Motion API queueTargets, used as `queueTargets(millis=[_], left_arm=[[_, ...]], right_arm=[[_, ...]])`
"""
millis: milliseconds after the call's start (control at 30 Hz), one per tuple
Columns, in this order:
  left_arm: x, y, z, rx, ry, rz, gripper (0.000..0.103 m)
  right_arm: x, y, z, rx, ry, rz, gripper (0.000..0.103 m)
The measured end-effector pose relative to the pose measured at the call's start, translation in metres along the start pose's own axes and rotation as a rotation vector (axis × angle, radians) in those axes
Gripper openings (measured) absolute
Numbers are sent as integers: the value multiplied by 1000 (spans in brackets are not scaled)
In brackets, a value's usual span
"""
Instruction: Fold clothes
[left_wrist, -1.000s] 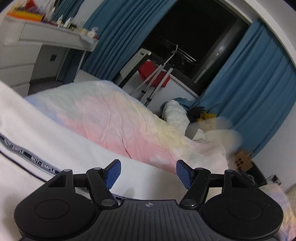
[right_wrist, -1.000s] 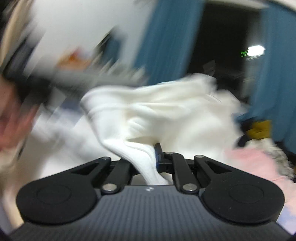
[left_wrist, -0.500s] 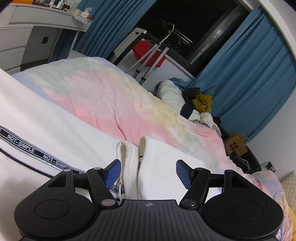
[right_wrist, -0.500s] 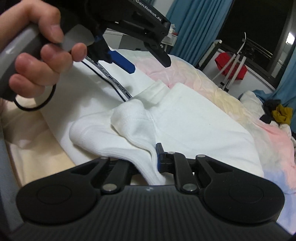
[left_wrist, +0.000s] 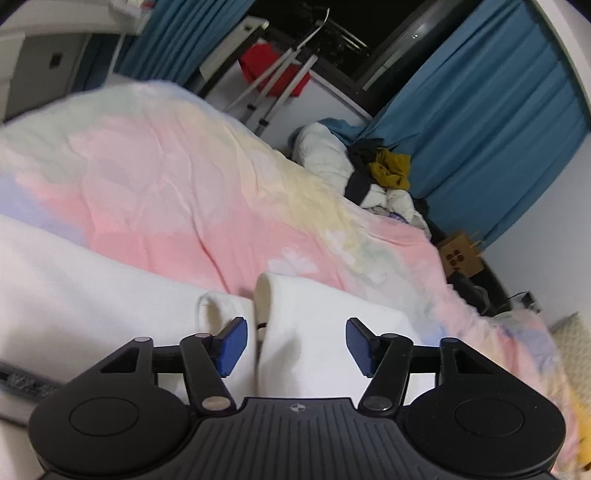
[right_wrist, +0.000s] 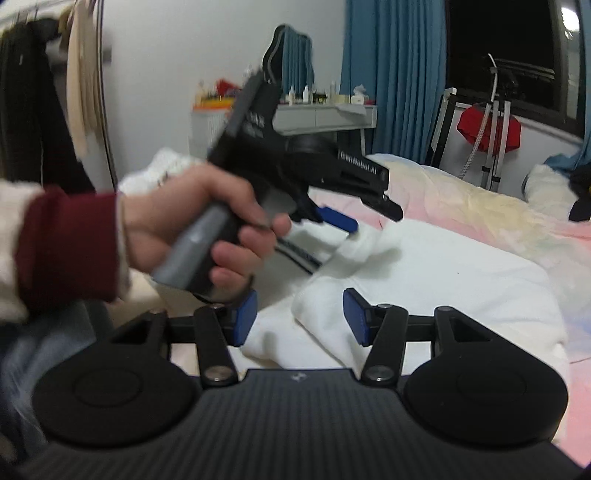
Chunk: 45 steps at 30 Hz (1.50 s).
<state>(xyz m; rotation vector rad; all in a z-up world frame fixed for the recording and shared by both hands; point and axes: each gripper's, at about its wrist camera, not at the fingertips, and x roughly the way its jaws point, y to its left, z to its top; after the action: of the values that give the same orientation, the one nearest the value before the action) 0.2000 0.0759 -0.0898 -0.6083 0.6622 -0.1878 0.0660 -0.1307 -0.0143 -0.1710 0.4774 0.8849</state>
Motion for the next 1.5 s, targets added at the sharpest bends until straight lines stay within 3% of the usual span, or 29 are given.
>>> queueTargets(millis=[67, 167, 267, 333, 500, 600, 733, 900, 967, 1133, 1200, 1267, 1333, 1400, 1500], left_arm=[[12, 3, 4, -8, 23, -9, 53], [31, 9, 4, -10, 64, -11, 41], [43, 13, 5, -16, 73, 19, 18], [45, 16, 9, -26, 75, 3, 11], [39, 15, 14, -50, 69, -37, 7], [29, 11, 19, -65, 52, -46, 7], [21, 7, 20, -71, 45, -22, 5], [41, 20, 5, -51, 108, 82, 6], [43, 21, -1, -32, 92, 90, 6], [30, 18, -7, -17, 55, 95, 13], [14, 18, -12, -29, 46, 99, 13], [-4, 19, -16, -51, 33, 100, 18], [-32, 23, -22, -112, 15, 96, 29], [-65, 27, -26, -161, -1, 101, 31], [-128, 41, -30, -259, -55, 99, 51]], right_arm=[[4, -6, -2, 27, -5, 23, 54], [25, -1, -12, -47, 67, -24, 54], [40, 2, -17, -93, 96, -39, 53], [47, -3, -17, -59, 112, -46, 50], [46, 0, -14, -71, 123, -50, 21], [41, 4, -10, -109, 128, -38, 14], [21, 2, -3, -79, 102, 8, 13], [37, -4, -13, -54, 177, 15, 13], [47, -1, -19, -67, 216, 5, 13], [47, -8, -18, -11, 203, 24, 14], [47, -11, -16, 5, 193, 27, 15], [47, -16, -13, 8, 178, 25, 15], [45, -18, -10, 21, 164, 23, 15], [42, -22, -7, 47, 145, 24, 16], [35, -30, -2, 95, 110, 22, 20]])
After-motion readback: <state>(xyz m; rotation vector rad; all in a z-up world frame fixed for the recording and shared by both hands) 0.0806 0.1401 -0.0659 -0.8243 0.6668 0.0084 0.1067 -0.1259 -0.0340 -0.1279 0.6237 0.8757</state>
